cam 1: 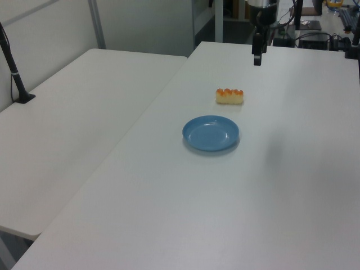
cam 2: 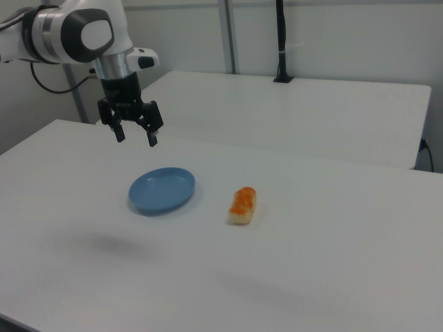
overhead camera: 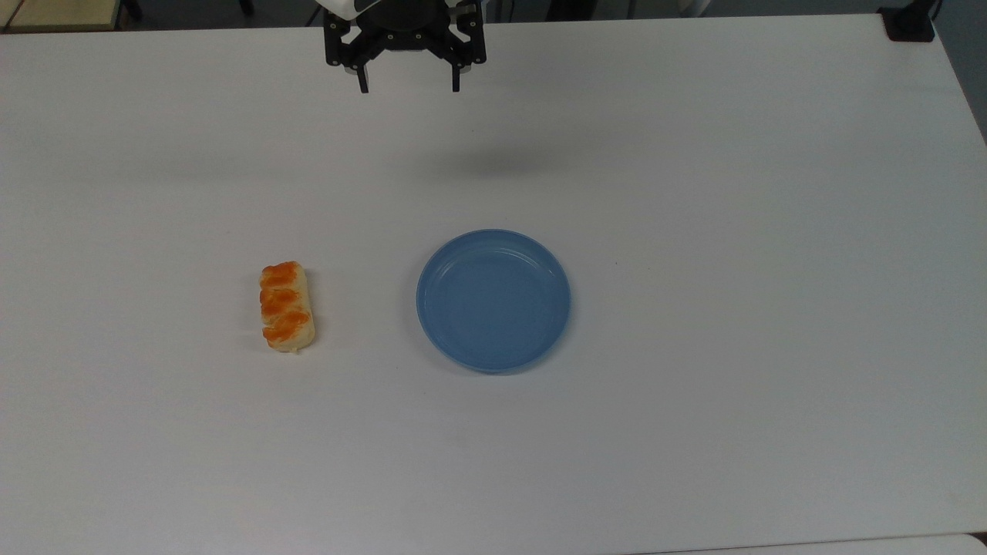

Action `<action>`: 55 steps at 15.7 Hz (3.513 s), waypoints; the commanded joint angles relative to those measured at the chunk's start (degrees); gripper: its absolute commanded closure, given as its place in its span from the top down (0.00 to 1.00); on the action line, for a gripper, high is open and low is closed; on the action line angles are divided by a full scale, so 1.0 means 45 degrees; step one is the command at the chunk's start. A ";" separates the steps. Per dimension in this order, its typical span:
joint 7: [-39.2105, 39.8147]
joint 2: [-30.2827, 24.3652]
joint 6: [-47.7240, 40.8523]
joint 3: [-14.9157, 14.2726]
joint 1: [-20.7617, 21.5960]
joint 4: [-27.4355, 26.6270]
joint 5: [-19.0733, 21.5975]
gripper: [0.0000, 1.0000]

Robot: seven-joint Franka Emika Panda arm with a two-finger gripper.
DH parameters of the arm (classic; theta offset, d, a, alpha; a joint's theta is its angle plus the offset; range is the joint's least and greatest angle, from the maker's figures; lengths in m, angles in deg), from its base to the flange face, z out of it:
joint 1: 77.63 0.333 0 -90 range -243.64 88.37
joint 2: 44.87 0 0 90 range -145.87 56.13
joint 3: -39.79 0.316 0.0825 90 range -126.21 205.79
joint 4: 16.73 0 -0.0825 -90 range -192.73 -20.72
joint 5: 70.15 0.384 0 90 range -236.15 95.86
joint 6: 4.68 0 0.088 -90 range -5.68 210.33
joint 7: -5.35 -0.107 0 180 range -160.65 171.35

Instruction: Put the bread on a plate

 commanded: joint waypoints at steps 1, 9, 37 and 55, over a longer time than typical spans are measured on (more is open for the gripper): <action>0.0228 -0.0197 0.0301 -0.0148 0.0022 -0.0292 0.0176 1.00; 0.0229 -0.0196 0.0320 -0.0149 0.0020 -0.0291 0.0176 1.00; 0.2084 0.6989 0.7486 -0.2238 -0.0917 0.2170 0.0176 1.00; 0.1677 0.5840 0.5851 -0.2122 0.0603 0.2014 0.1445 0.28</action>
